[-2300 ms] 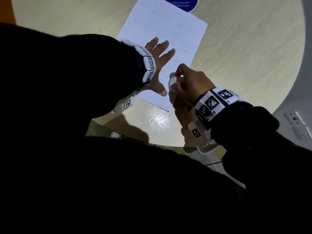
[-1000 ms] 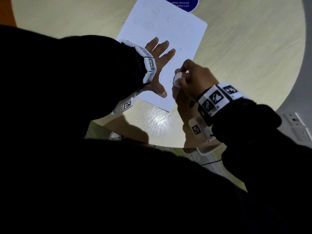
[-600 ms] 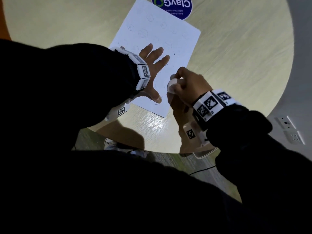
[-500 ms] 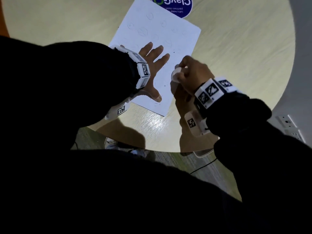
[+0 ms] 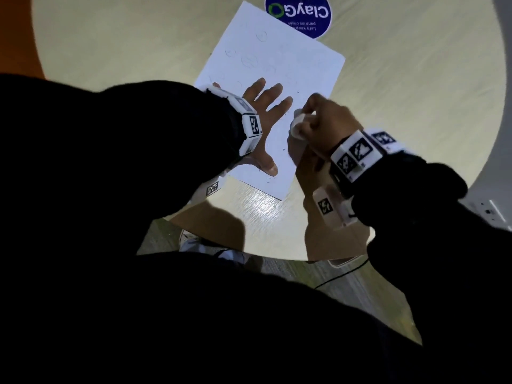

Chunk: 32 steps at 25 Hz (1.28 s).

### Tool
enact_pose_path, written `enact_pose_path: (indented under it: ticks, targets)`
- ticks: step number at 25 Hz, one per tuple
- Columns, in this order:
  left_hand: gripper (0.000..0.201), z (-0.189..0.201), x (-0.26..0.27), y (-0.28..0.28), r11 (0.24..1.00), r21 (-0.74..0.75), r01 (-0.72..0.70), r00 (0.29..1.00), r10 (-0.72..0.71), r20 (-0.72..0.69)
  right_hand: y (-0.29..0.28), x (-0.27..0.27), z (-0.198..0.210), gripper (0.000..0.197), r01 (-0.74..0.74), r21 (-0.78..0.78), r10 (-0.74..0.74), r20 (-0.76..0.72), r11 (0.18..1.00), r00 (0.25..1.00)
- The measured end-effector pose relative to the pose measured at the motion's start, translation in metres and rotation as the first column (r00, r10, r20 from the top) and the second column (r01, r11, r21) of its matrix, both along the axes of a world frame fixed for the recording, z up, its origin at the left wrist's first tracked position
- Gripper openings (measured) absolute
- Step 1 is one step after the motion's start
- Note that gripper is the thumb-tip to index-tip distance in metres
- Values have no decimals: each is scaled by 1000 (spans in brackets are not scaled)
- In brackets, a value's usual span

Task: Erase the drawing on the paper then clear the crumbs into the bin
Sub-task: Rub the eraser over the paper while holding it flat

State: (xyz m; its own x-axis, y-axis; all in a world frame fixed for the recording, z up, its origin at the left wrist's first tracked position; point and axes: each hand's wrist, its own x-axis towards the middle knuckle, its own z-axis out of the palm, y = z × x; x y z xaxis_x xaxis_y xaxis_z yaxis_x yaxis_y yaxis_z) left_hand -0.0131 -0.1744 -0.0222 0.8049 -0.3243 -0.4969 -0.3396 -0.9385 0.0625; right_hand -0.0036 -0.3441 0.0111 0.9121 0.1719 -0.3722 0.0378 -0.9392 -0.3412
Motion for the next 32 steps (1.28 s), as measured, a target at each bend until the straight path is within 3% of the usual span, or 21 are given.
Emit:
enact_pose_path:
  ticks: [6,10,14,16,20,25,29,32]
  targets:
    - [132,1,0,-2,1000,8,11,1000,-11,7,1,29,4,16,42,-26,-41,48,999,998]
    - [133,-3,2,2,999,-37,-1,1000,2,6,5,5,0,15,-32,-20,31,-30,999,999]
    - [133,-7,0,0,1000,3,12,1000,-12,13,1,32,3,16,33,-18,-33,23,999,999]
    - [126,-3,1,-2,1000,3,-5,999,5,35,-1,36,4,21,4,-59,-2,39,998,999]
    - [100,7,12,9,997,-69,18,975,-3,221,-6,29,4,27,-54,-31,55,48,998,997]
    - [117,-10,21,19,995,-94,-32,997,39,65,1,23,4,25,-17,-24,19,48,1000,999]
    - [118,-12,26,22,995,-102,-13,998,19,57,13,-3,-1,24,-80,55,83,-56,995,995]
    - [131,-13,26,22,994,-113,-9,999,15,50,18,25,4,22,-25,25,25,5,999,1000]
